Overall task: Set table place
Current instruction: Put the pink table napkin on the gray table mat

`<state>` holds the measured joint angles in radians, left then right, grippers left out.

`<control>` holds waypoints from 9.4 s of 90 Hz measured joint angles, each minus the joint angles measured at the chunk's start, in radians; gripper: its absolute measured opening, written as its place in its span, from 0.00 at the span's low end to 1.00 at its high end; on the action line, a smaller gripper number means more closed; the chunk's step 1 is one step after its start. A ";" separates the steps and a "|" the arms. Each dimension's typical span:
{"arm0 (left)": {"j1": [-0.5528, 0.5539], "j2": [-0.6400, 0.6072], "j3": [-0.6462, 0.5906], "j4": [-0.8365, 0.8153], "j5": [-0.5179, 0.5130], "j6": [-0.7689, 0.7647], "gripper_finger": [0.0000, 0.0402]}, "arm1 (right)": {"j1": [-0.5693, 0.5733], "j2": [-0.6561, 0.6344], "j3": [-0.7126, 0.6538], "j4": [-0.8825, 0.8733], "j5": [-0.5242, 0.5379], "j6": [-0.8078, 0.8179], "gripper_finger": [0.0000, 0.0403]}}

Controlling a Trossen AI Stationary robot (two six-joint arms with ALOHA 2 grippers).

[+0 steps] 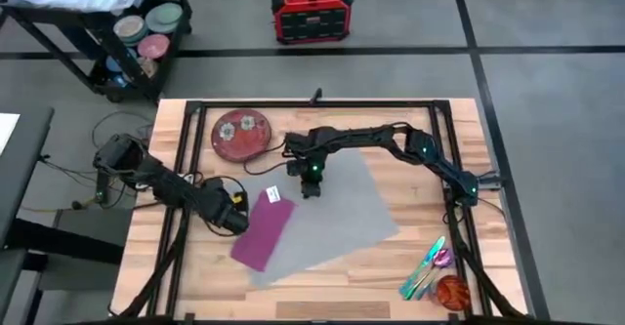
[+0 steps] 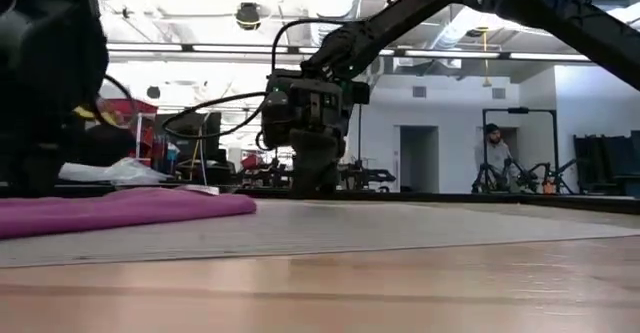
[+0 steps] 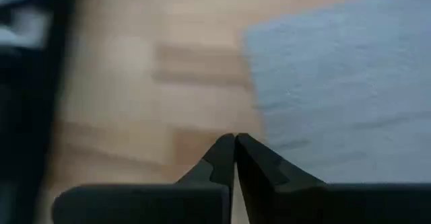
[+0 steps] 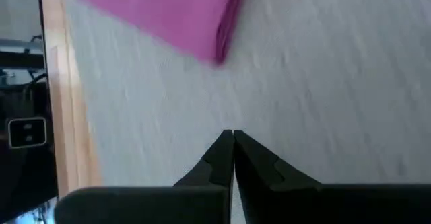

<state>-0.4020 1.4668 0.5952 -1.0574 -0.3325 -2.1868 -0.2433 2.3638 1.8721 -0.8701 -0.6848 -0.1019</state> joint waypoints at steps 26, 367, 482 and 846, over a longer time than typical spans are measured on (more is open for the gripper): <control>0.004 -0.046 0.002 0.057 -0.045 -0.050 0.00 | -0.065 -0.102 0.003 0.020 0.194 -0.101 0.00; -0.392 -0.327 -0.013 0.072 -0.116 0.290 0.00 | 0.159 -0.116 -0.245 0.647 0.196 0.428 0.42; -0.391 -0.326 -0.013 0.032 -0.144 0.298 0.00 | 0.193 -0.048 -0.196 0.661 0.093 0.485 0.42; -0.333 -0.039 0.228 0.254 0.044 0.036 0.00 | -0.023 -0.018 0.003 -0.099 0.164 -0.144 0.32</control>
<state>-0.7345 1.4274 0.8237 -0.8036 -0.2883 -2.1506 -0.2661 2.3459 1.8748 -0.9691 -0.5211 -0.2458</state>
